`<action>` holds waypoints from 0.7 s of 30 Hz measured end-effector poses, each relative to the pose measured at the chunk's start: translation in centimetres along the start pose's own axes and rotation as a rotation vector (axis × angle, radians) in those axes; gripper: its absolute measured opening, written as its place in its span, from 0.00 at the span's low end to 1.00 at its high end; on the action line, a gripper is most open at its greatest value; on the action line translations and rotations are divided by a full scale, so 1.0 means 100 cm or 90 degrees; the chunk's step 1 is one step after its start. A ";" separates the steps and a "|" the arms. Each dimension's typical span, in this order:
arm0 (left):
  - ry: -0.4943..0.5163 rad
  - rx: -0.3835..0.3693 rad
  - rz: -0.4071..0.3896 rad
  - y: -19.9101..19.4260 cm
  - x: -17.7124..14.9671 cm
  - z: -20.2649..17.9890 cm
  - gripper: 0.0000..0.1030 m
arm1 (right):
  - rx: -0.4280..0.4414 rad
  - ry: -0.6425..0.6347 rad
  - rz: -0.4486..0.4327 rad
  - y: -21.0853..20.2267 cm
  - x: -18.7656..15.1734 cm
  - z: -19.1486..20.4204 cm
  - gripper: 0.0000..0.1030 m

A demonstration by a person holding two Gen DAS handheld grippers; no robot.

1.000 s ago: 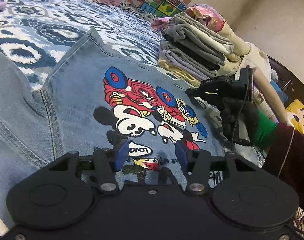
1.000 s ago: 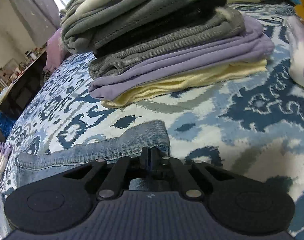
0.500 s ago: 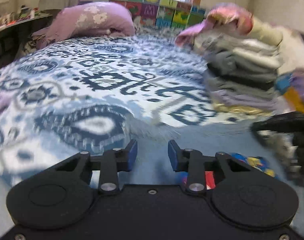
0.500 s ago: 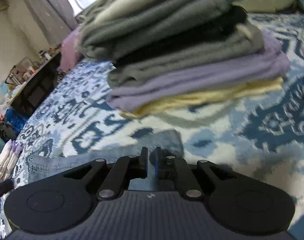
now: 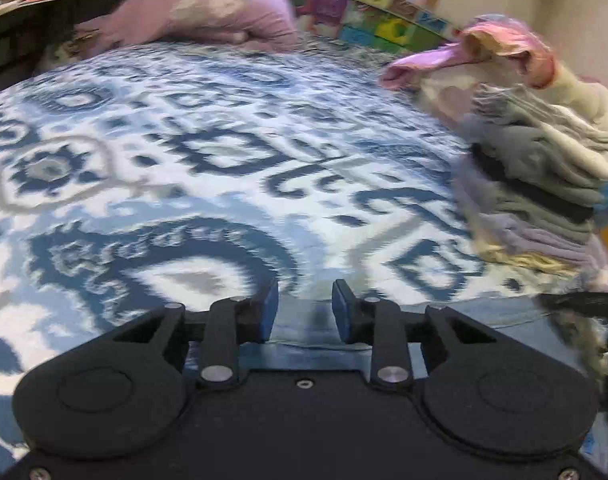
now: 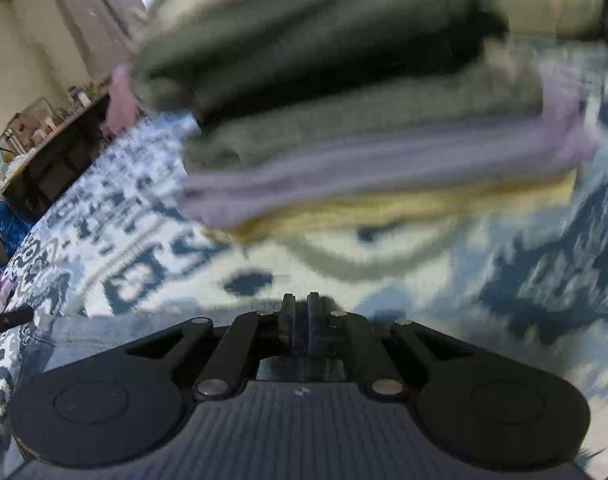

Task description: Fold clothes

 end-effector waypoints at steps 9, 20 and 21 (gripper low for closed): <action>-0.090 0.009 -0.069 -0.061 0.002 -0.002 0.51 | 0.030 0.136 0.033 -0.046 0.008 -0.030 0.25; -0.167 -0.042 -0.096 -0.184 -0.126 -0.066 0.59 | 0.109 0.317 0.010 -0.206 -0.092 -0.119 0.38; -0.156 -0.047 -0.091 -0.185 -0.135 -0.079 0.59 | 0.109 0.329 -0.002 -0.219 -0.104 -0.127 0.38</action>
Point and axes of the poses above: each gripper's, at about its wrist camera, not at the fingertips, and y roughly the way its jaws point, z to its left, x to its top, the point moved 6 cm from there along y, roughly the way its jaws point, and after that the axes turned 14 degrees about -x, right-handed, at the moved point
